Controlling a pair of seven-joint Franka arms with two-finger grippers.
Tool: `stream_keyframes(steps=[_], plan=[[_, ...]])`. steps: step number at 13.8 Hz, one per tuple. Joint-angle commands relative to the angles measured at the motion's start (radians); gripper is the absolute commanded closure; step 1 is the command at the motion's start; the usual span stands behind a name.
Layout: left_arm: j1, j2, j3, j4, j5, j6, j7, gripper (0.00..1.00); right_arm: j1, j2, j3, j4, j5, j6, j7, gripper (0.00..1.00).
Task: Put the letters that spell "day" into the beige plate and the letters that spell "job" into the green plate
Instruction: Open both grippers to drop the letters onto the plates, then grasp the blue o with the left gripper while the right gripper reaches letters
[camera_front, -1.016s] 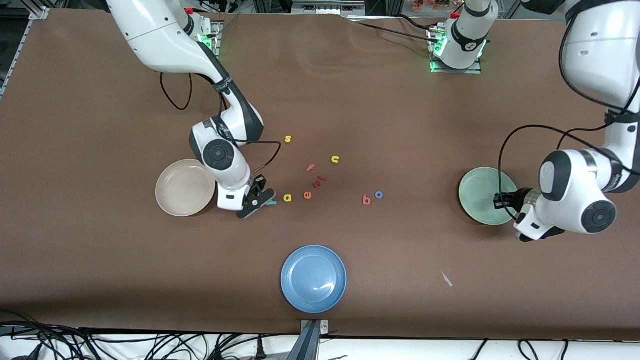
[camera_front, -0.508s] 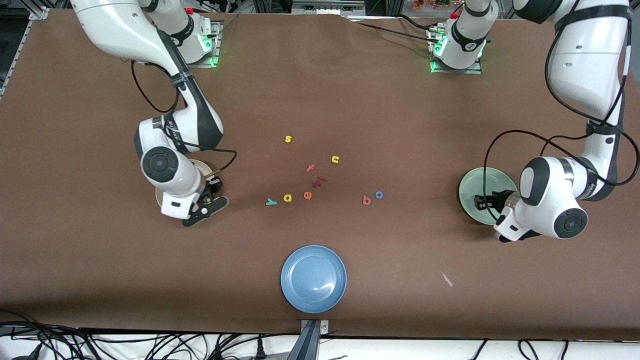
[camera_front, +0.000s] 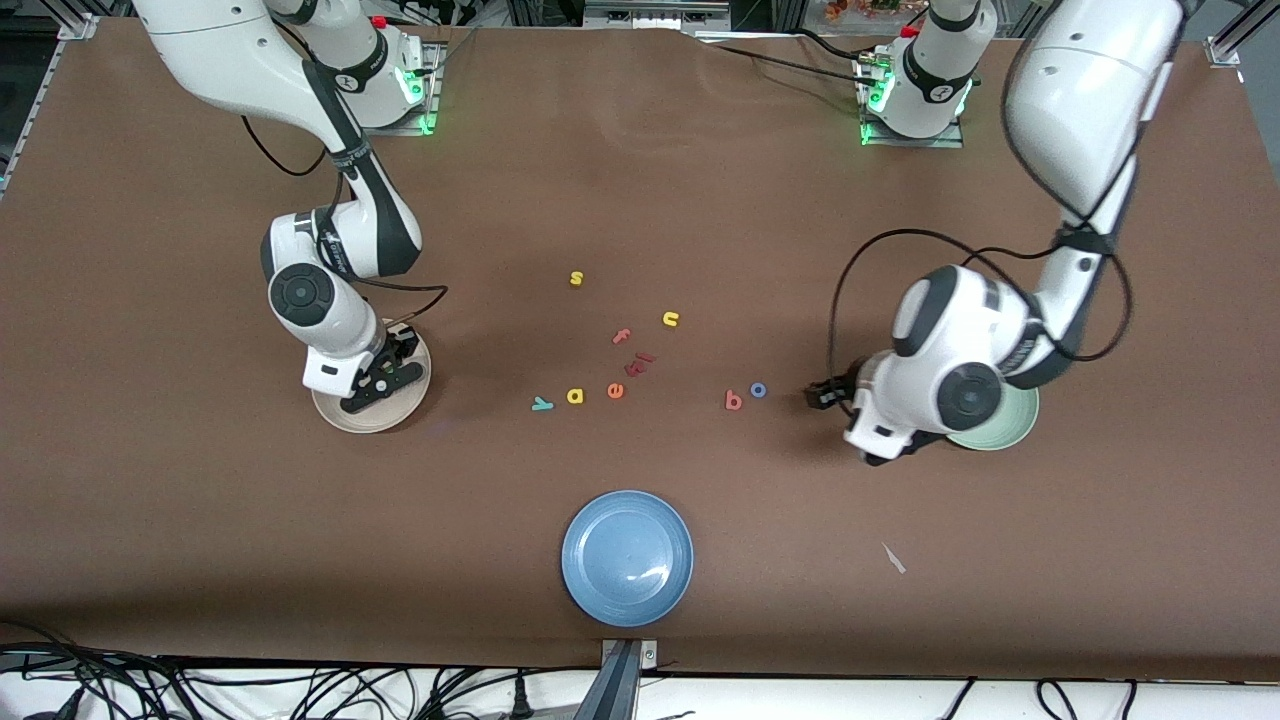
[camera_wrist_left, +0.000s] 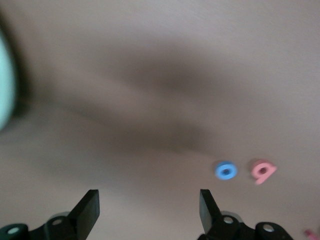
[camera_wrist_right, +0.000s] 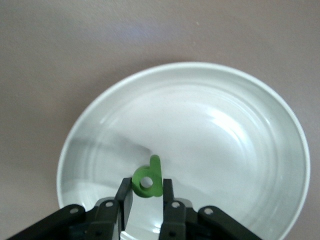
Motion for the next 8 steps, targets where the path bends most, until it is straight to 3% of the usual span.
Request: stream_keyframes(steps=[1, 5, 8], plan=[[-0.037, 0.005, 0.006, -0.089, -0.01, 0.185, -0.124, 0.11, 0.005, -0.052, -0.01, -0.029, 0.009, -0.011, -0.002, 0.0], [-0.091, 0.012, 0.01, -0.117, -0.009, 0.265, -0.296, 0.21, 0.018, -0.044, 0.003, 0.117, 0.009, -0.17, -0.002, 0.0], [-0.11, 0.037, 0.012, -0.116, -0.009, 0.313, -0.326, 0.29, 0.018, -0.01, 0.085, 0.258, 0.003, -0.224, -0.044, 0.0]])
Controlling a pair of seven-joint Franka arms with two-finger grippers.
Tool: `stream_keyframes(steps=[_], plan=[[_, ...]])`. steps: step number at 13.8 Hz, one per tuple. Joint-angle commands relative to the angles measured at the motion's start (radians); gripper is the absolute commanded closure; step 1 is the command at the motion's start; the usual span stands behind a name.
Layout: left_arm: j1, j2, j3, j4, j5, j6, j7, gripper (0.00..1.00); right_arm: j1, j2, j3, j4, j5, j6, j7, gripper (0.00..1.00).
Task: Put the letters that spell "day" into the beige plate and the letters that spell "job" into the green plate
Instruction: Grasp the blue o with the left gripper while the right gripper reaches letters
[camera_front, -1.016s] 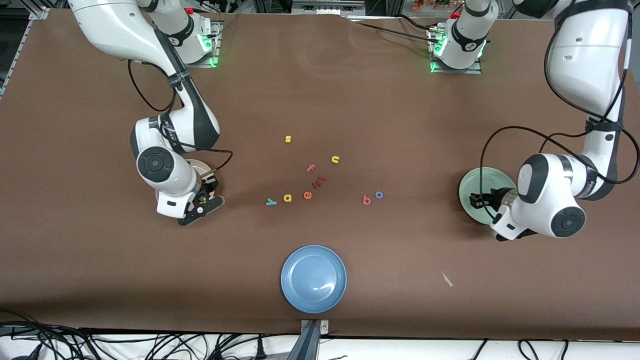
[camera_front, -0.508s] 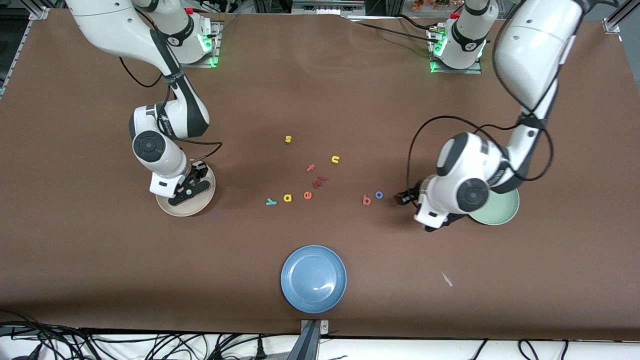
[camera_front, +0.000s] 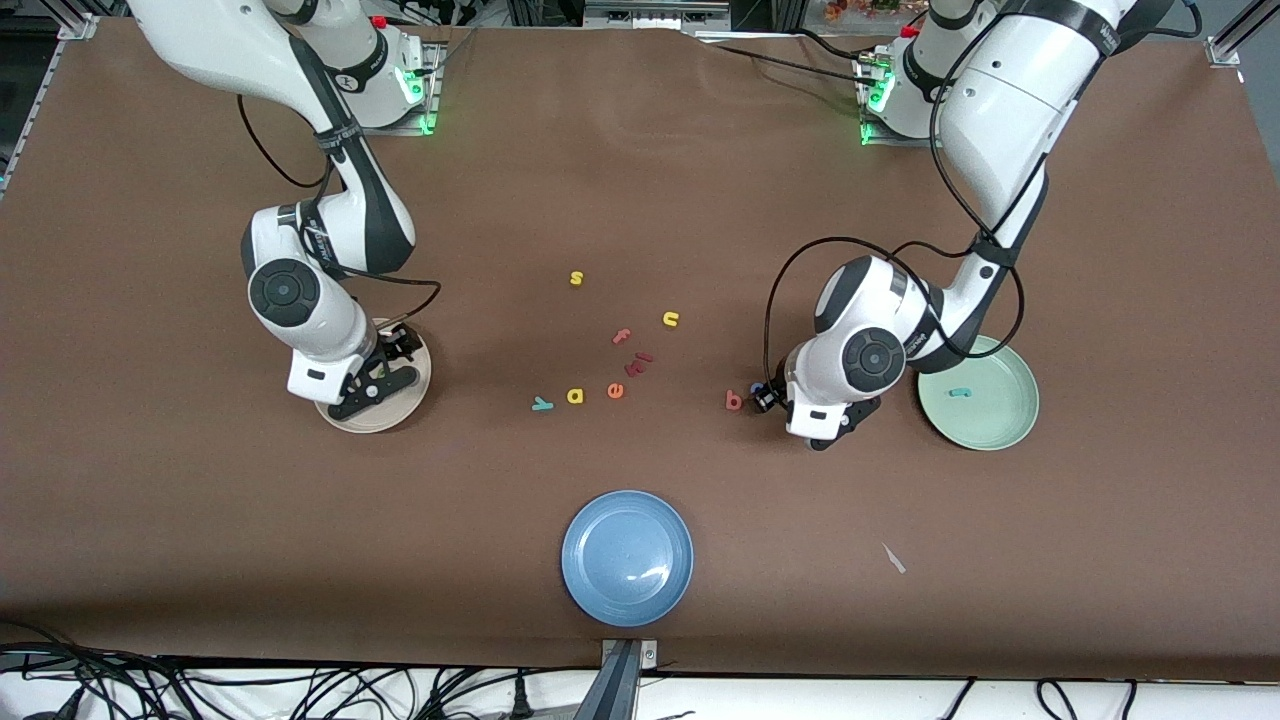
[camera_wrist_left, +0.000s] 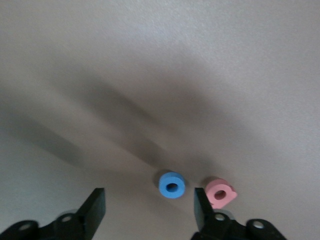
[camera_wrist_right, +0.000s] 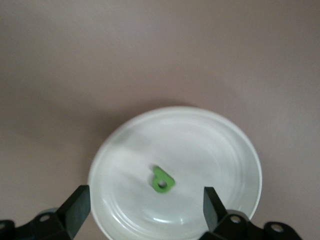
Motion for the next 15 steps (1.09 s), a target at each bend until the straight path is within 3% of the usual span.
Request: stream_keyframes(steps=[1, 5, 6, 7, 12, 15], plan=[[-0.028, 0.013, 0.013, -0.015, -0.007, 0.064, -0.029, 0.29, 0.004, 0.044, 0.081, 0.11, 0.008, -0.05, -0.014, 0.0], [-0.028, 0.024, 0.013, -0.021, 0.023, 0.08, -0.034, 0.29, 0.009, 0.099, 0.183, 0.187, 0.001, -0.027, -0.049, 0.0], [-0.028, 0.026, 0.013, -0.022, 0.023, 0.08, -0.034, 0.36, 0.013, 0.116, 0.201, 0.191, 0.003, 0.01, -0.041, 0.0], [-0.028, 0.027, 0.014, -0.022, 0.023, 0.082, -0.034, 0.43, 0.024, 0.154, 0.206, 0.208, -0.006, 0.051, -0.061, 0.0], [-0.026, 0.039, 0.014, -0.019, 0.025, 0.088, -0.032, 0.44, 0.084, 0.315, 0.214, 0.375, -0.058, 0.075, -0.204, 0.0], [-0.028, 0.052, 0.016, -0.016, 0.023, 0.115, -0.034, 0.44, 0.078, 0.344, 0.214, 0.369, -0.14, 0.067, -0.245, 0.0]])
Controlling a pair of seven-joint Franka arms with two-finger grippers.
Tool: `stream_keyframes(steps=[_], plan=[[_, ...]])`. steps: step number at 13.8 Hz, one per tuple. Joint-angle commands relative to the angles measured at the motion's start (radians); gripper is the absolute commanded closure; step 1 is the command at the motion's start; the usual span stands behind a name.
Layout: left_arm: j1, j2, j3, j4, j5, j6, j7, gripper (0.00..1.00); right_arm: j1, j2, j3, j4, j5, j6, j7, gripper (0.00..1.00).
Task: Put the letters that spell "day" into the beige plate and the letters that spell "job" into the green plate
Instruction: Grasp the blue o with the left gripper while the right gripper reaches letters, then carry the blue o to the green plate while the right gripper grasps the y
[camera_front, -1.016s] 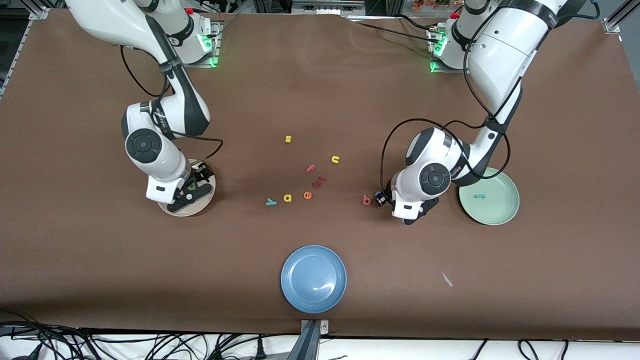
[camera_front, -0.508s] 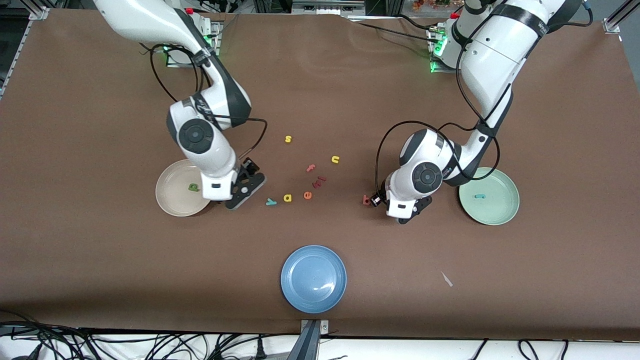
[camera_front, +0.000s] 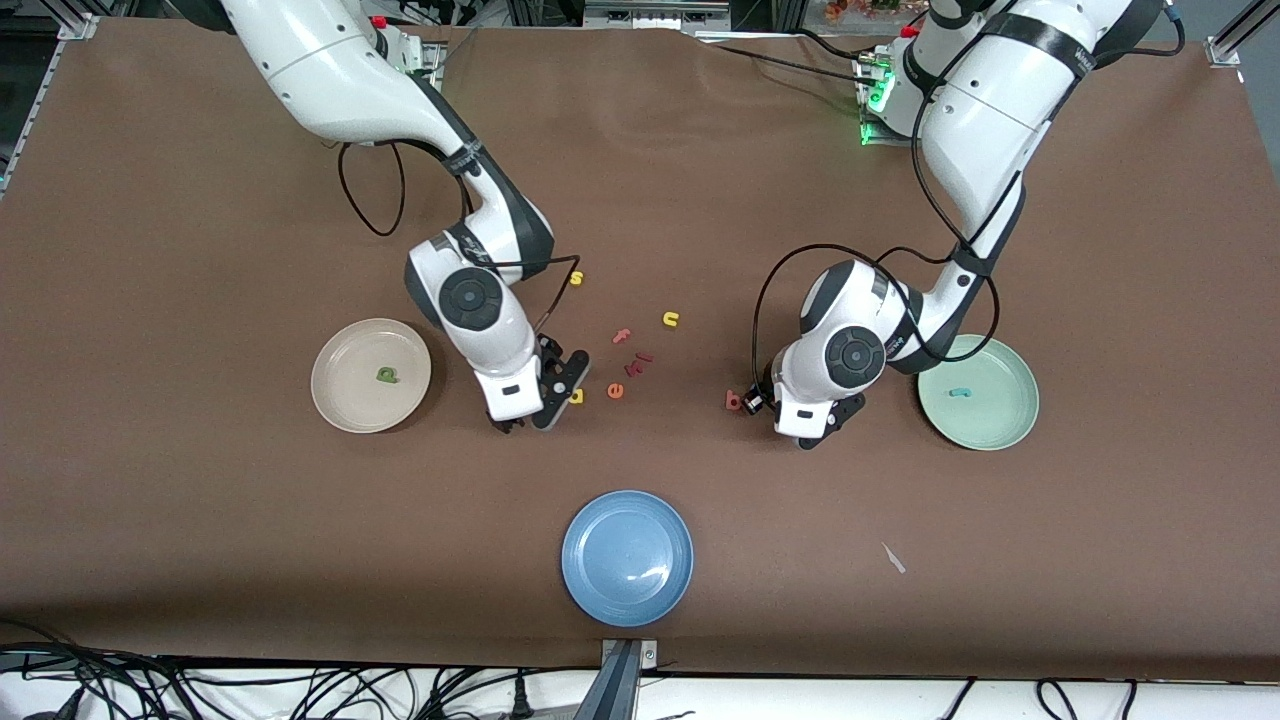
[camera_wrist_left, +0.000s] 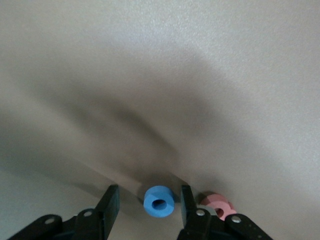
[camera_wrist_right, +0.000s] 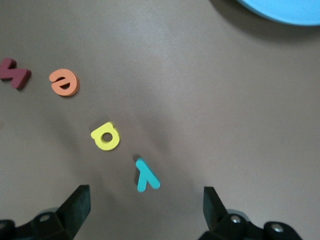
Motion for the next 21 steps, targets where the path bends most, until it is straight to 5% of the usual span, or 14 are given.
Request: stream_keyframes(steps=[1, 2, 5, 8, 10, 15, 18, 21], plan=[[-0.009, 0.007, 0.006, 0.001, 0.017, 0.021, -0.018, 0.44, -0.007, 0.037, 0.004, 0.029, -0.036, -0.016, -0.066, 0.0], [-0.009, 0.007, 0.006, -0.001, 0.017, 0.021, -0.018, 0.46, -0.007, 0.038, 0.004, 0.03, -0.033, -0.016, -0.057, 0.0], [-0.007, 0.007, 0.006, 0.001, 0.019, 0.02, -0.009, 0.82, -0.007, 0.058, 0.004, 0.03, -0.035, -0.005, -0.07, 0.01], [0.009, -0.008, 0.005, 0.004, 0.019, -0.014, 0.008, 0.95, -0.006, 0.058, 0.004, 0.032, -0.038, -0.004, -0.078, 0.3], [0.051, -0.074, 0.002, 0.013, 0.019, -0.104, 0.068, 0.95, -0.007, 0.058, 0.004, 0.033, -0.038, -0.004, -0.084, 0.48], [0.288, -0.258, -0.001, 0.016, 0.01, -0.439, 0.446, 0.94, -0.006, 0.067, 0.004, 0.033, -0.041, 0.015, -0.084, 0.48], [0.437, -0.225, 0.008, 0.007, 0.051, -0.473, 0.658, 0.92, -0.006, 0.075, 0.004, 0.033, -0.041, 0.025, -0.086, 0.48], [0.519, -0.11, 0.006, 0.013, 0.248, -0.452, 0.723, 0.9, -0.007, 0.078, 0.004, 0.033, -0.041, 0.03, -0.086, 0.53]])
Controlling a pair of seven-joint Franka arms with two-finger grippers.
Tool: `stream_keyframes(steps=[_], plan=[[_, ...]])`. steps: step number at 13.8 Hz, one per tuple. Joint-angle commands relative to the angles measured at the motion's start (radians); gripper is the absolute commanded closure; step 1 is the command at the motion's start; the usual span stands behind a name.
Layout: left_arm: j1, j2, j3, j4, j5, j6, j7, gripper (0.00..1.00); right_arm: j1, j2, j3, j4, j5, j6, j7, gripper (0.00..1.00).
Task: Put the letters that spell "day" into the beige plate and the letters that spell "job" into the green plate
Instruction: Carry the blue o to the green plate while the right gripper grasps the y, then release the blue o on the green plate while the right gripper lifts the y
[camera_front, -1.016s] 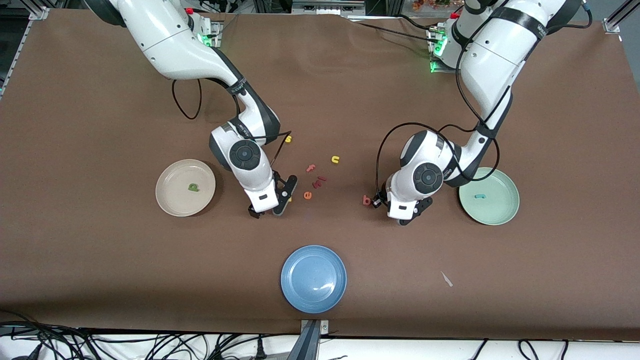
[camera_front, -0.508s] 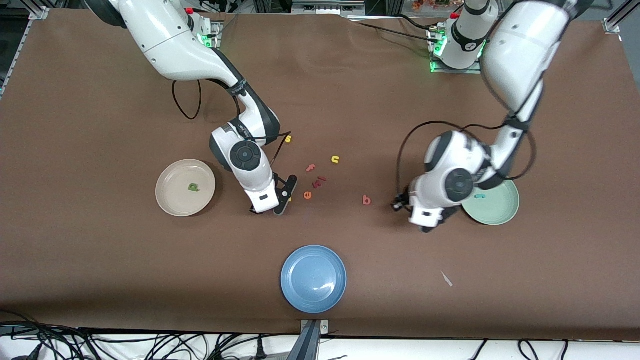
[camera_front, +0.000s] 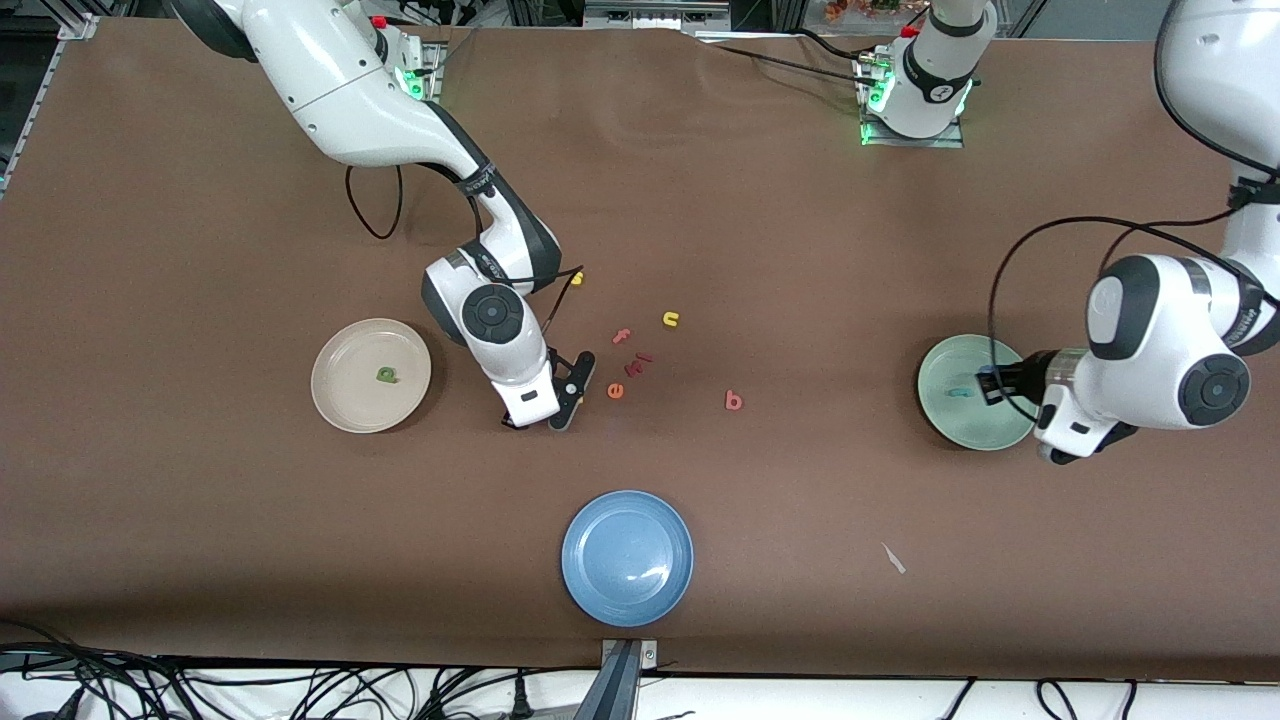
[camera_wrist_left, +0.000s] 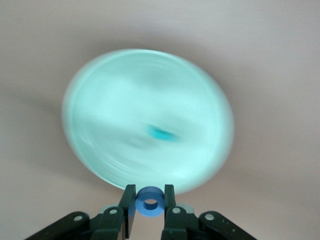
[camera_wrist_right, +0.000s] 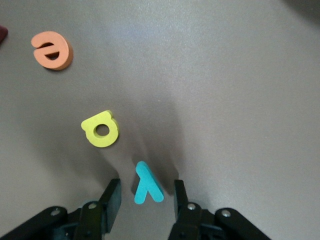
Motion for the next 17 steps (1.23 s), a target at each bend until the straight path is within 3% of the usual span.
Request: stream_keyframes(steps=[1, 2, 3, 4, 5, 7, 11, 12, 17], plan=[[0.038, 0.102, -0.015, 0.015, 0.115, 0.046, 0.034, 0.88, -0.007, 0.022, 0.007, 0.027, -0.015, 0.02, -0.015, 0.58], [0.038, 0.109, -0.015, 0.015, 0.116, 0.071, 0.034, 0.82, -0.007, 0.024, 0.007, 0.027, -0.014, 0.027, -0.013, 0.67], [0.036, 0.107, -0.017, 0.016, 0.112, 0.073, 0.033, 0.61, -0.007, 0.024, 0.007, 0.026, -0.016, 0.027, -0.013, 0.72], [0.032, 0.101, -0.018, 0.018, 0.109, 0.073, 0.03, 0.09, -0.007, 0.024, 0.007, 0.026, -0.016, 0.027, -0.013, 0.76], [0.028, 0.086, -0.025, 0.019, 0.103, 0.067, 0.022, 0.0, -0.005, 0.022, 0.007, 0.026, -0.016, 0.027, -0.012, 0.81], [0.027, 0.032, -0.069, 0.019, 0.076, 0.054, -0.001, 0.0, -0.008, 0.016, 0.007, 0.026, -0.016, 0.024, -0.012, 0.9], [0.018, 0.026, -0.272, 0.036, 0.05, 0.054, -0.282, 0.0, -0.01, -0.038, 0.001, 0.026, -0.007, 0.011, 0.0, 0.9], [-0.02, 0.043, -0.294, 0.038, 0.05, 0.066, -0.352, 0.0, -0.014, -0.059, -0.008, 0.026, -0.005, -0.012, 0.002, 0.9], [-0.246, 0.165, -0.282, 0.142, 0.06, 0.295, -0.533, 0.0, -0.089, -0.163, -0.053, -0.02, 0.001, -0.211, -0.007, 0.9]])
